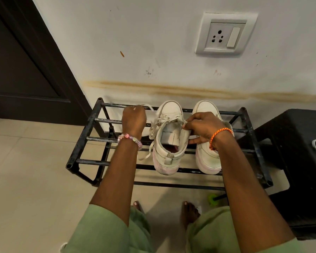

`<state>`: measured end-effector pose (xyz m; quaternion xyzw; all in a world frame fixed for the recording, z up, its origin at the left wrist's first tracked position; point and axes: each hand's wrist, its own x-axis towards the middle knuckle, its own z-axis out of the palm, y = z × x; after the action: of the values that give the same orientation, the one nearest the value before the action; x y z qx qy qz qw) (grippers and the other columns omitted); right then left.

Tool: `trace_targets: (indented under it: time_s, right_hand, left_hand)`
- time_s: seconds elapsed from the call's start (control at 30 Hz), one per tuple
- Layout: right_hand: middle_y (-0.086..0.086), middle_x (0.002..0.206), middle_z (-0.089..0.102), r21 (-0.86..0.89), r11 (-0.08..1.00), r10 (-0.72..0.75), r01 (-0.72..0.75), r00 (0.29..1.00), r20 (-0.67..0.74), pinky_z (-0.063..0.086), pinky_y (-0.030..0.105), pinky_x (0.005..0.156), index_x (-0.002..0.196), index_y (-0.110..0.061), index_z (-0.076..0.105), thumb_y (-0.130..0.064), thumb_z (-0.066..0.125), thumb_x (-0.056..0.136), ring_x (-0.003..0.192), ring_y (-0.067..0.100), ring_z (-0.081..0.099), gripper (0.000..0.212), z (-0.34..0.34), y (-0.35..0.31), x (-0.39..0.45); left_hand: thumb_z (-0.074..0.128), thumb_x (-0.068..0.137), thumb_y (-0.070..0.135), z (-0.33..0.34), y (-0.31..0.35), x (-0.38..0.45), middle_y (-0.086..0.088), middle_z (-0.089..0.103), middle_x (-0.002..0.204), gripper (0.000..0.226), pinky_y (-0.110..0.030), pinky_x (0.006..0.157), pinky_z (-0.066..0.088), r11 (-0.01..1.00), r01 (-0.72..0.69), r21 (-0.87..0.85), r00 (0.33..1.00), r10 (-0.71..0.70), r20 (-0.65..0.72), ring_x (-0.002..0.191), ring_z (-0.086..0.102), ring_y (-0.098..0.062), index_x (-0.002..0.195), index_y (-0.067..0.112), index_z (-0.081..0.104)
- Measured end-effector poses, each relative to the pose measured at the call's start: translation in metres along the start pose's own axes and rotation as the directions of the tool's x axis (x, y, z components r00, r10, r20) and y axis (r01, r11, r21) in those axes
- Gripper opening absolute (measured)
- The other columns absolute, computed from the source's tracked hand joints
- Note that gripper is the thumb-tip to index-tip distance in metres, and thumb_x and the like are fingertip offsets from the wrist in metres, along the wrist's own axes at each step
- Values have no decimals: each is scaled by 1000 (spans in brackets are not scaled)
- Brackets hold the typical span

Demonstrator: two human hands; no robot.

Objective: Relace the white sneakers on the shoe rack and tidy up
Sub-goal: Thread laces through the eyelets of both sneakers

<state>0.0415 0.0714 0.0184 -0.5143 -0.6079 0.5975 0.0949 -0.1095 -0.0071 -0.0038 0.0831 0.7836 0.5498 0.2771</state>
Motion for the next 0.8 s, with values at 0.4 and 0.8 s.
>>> trace_targets:
  time_s: [0.4,0.8]
  right_hand:
    - [16,127,45,-692,668,-461,275,882,-95,41,39,99,118,-23,64,-15,58,88,119,34,44,32,37,19,14]
    - [10,111,46,-573,736,-575,360,779,-249,41,28,82,86,-13,72,-17,69,79,104,25,48,9,41,30,27]
  left_hand:
    - [78,70,23,-4,-12,-15,-8,47,120,43,-20,67,45,948,-256,189,857,132,499,98,54,-17,107,19,55]
    - [61,74,19,34,-47,-57,-7,67,96,28,-40,71,54,887,-328,326,928,367,-67,87,62,-26,100,16,71]
